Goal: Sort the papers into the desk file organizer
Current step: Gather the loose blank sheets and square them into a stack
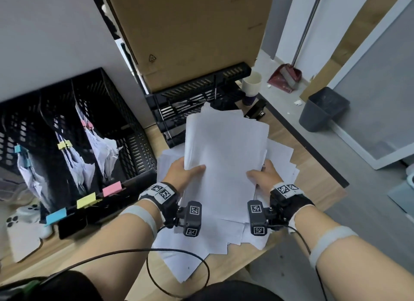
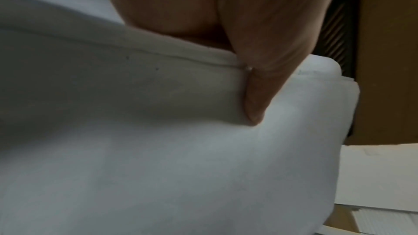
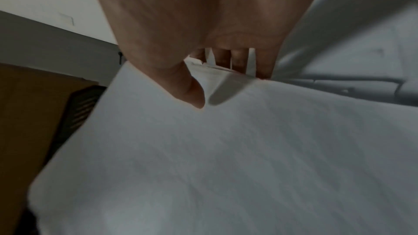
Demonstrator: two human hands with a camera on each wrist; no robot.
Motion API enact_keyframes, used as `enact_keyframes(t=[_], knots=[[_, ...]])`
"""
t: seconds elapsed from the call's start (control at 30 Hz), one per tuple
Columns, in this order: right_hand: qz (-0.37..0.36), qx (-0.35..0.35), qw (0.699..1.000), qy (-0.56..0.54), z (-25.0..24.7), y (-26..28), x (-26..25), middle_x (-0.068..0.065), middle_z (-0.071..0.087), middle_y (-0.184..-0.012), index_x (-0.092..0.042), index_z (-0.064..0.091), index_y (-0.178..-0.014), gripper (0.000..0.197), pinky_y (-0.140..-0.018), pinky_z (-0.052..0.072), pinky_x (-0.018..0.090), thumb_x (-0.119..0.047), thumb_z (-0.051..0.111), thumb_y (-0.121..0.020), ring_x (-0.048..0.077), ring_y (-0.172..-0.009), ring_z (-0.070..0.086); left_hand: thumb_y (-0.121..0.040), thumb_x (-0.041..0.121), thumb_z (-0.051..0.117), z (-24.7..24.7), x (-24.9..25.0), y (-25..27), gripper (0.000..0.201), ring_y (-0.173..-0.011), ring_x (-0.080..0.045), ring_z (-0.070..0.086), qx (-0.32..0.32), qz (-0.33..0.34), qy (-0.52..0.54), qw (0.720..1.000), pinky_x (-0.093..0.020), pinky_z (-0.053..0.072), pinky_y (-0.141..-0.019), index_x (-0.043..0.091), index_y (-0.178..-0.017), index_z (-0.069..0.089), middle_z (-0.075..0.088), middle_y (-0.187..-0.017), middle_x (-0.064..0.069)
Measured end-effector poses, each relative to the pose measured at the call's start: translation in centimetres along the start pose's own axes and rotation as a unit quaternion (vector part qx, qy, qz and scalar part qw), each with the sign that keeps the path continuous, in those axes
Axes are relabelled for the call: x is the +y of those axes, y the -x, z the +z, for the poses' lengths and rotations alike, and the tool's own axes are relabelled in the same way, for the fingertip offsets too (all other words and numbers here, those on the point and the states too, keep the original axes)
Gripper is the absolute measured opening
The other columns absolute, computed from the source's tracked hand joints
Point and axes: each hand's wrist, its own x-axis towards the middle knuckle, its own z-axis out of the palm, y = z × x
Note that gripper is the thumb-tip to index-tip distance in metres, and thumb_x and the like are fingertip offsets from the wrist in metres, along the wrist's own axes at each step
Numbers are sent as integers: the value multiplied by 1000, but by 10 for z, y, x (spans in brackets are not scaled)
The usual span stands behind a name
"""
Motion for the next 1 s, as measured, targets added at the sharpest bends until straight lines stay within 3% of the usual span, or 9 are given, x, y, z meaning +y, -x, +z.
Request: enact_keyframes(t=[0.1, 0.23, 0.3, 0.4, 0.5, 0.63, 0.8, 0.9, 1.0], knots=[[-8, -1, 1000, -18, -4, 22, -33, 4, 64, -107, -25, 44, -110, 56, -88, 54, 52, -23, 70, -61, 28, -99, 64, -70, 30, 86, -3, 23, 11, 36, -95, -41, 73, -18, 15, 41, 999, -58, 58, -89, 13, -98, 72, 77, -101, -17], [-51, -18, 997, -54, -2, 29, -57, 2, 68, -110, -29, 48, -107, 59, -93, 52, 49, -24, 74, -54, 25, -102, 65, -75, 15, 86, -13, 43, 22, 30, -89, -38, 72, -2, 40, 68, 997, -56, 59, -85, 8, -100, 71, 75, -104, -21], [-69, -29, 995, -67, 4, 38, -69, 2, 67, -111, -24, 49, -118, 53, -91, 52, 42, -12, 71, -71, 24, -101, 64, -66, 18, 88, -20, 45, 26, 39, -87, -38, 73, 9, 58, 62, 996, -58, 59, -86, 7, -99, 72, 76, -100, -20], [-98, -47, 993, -48, 18, 46, -73, 8, 68, -112, -18, 54, -119, 47, -96, 50, 46, -2, 66, -76, 28, -102, 65, -60, 21, 86, -35, 32, 28, 42, -99, -36, 73, 31, 88, 21, 995, -53, 58, -92, 12, -100, 75, 77, -103, -15], [-110, -72, 991, 18, 39, 54, -67, 9, 66, -116, -13, 57, -113, 37, -101, 47, 46, 2, 63, -80, 29, -106, 63, -68, 17, 86, -47, 11, 36, 40, -99, -28, 74, 54, 102, -27, 993, -47, 58, -94, 18, -105, 73, 77, -104, -10], [-139, -95, 981, 100, 61, 68, -60, 3, 64, -112, -11, 59, -120, 41, -85, 45, 28, 5, 54, -83, 22, -100, 60, -82, 7, 80, -54, -14, 44, 33, -102, -29, 73, 100, 77, -3, 992, -45, 56, -98, 3, -114, 70, 75, -108, -14], [-175, -91, 978, 71, 74, 77, -67, 5, 69, -109, -17, 63, -109, 39, -75, 51, 25, 7, 50, -81, 22, -95, 65, -84, 14, 79, -65, -19, 51, 24, -104, -29, 72, 154, 82, 80, 981, -50, 54, -100, 9, -107, 73, 76, -109, -12], [-214, -65, 974, 32, 71, 81, -95, 2, 70, -106, -17, 64, -112, 43, -83, 54, 30, 6, 48, -79, 22, -97, 66, -78, 13, 84, -69, 3, 55, 18, -100, -29, 73, 147, 113, 170, 968, -55, 53, -99, 15, -95, 78, 78, -104, -9], [-278, -20, 960, -4, 61, 86, -125, 0, 71, -104, -24, 63, -107, 44, -91, 53, 39, 2, 51, -74, 20, -98, 66, -72, 16, 89, -70, 34, 58, 37, -108, -33, 70, 109, 177, 229, 951, -55, 52, -102, 11, -107, 76, 76, -113, -13]])
